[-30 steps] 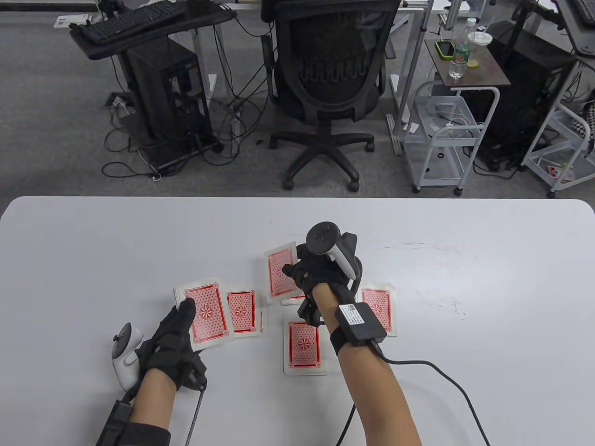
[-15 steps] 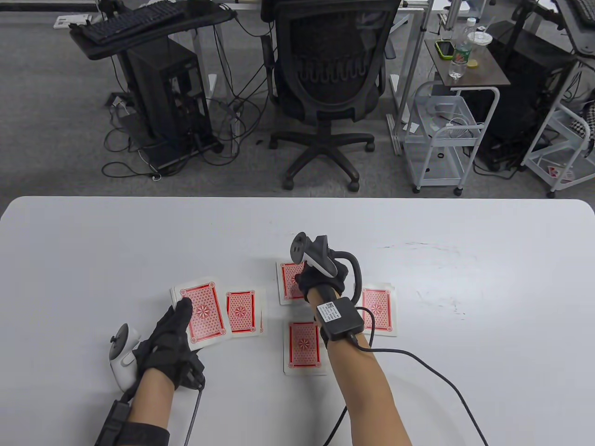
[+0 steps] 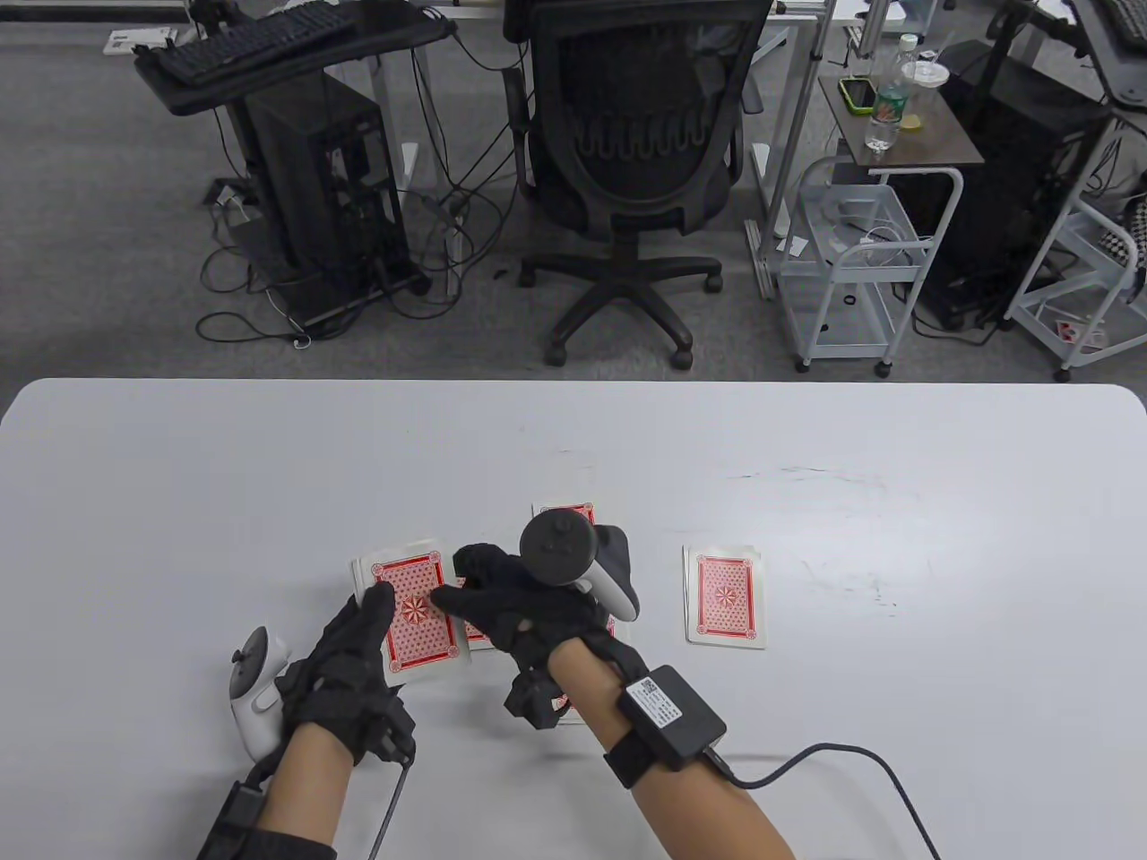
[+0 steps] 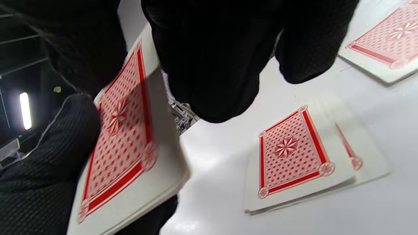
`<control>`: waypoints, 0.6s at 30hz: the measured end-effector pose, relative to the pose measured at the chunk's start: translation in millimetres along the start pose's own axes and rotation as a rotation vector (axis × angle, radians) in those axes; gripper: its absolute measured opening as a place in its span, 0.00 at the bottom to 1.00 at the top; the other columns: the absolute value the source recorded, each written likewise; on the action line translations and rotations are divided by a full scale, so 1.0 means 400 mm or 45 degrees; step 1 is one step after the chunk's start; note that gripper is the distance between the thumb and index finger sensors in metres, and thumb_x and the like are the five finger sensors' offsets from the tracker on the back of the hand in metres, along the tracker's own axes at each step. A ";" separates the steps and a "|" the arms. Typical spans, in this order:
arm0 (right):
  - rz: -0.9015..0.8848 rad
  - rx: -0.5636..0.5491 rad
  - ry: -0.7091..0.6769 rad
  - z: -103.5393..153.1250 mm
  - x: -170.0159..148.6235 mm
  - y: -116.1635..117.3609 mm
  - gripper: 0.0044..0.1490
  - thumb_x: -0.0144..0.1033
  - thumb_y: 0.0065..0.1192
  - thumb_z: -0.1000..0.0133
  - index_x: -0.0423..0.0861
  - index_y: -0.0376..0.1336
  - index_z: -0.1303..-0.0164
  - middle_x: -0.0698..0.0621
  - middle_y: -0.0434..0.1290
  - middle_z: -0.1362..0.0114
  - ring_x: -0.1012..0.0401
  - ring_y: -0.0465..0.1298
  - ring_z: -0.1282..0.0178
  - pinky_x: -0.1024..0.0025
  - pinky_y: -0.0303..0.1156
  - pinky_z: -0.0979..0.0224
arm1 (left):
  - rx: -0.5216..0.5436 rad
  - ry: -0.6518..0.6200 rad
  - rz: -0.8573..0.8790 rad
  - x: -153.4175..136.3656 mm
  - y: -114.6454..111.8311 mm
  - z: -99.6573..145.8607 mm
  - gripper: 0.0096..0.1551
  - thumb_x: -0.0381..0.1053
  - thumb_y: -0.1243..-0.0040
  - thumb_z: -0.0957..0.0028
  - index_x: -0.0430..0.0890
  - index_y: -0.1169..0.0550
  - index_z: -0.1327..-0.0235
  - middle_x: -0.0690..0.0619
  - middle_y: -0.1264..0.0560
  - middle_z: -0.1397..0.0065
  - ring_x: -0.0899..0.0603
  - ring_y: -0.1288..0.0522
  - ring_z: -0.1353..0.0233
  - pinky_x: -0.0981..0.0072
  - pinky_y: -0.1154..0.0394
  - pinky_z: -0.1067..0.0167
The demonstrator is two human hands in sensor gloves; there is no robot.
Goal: Four-player card dealing with fan arrangement
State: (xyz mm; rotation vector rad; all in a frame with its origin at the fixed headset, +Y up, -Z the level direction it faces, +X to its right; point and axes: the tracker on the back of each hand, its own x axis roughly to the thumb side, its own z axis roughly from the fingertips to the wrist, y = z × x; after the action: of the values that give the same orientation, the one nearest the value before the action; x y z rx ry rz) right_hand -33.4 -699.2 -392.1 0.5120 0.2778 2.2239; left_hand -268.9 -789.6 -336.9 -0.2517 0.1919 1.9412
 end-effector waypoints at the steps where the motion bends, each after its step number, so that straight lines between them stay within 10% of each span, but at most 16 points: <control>1: 0.017 -0.054 0.020 0.007 -0.004 0.002 0.40 0.45 0.74 0.46 0.41 0.60 0.30 0.51 0.73 0.41 0.57 0.83 0.52 0.40 0.69 0.37 | -0.006 -0.002 0.012 -0.003 -0.006 0.001 0.27 0.63 0.36 0.48 0.58 0.25 0.36 0.60 0.19 0.36 0.45 0.14 0.40 0.53 0.15 0.47; 11: -0.283 -0.026 0.097 0.023 -0.086 -0.051 0.38 0.38 0.76 0.49 0.36 0.63 0.32 0.52 0.79 0.46 0.57 0.88 0.54 0.43 0.72 0.38 | -0.074 0.019 -0.009 -0.008 -0.023 -0.003 0.27 0.63 0.38 0.47 0.58 0.25 0.35 0.59 0.19 0.35 0.44 0.15 0.39 0.53 0.16 0.47; 18: -0.176 -0.110 0.247 0.062 -0.200 -0.217 0.41 0.36 0.74 0.46 0.34 0.58 0.28 0.50 0.77 0.44 0.58 0.85 0.60 0.45 0.73 0.41 | -0.055 0.041 -0.024 -0.011 -0.016 -0.006 0.27 0.63 0.38 0.47 0.58 0.26 0.35 0.59 0.19 0.35 0.44 0.15 0.39 0.53 0.16 0.47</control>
State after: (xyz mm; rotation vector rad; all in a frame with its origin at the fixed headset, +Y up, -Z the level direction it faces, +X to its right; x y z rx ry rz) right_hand 83.1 -704.2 -422.5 0.2234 0.3069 2.1421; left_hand -261.4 -791.9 -338.2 -0.3121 0.1686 1.9250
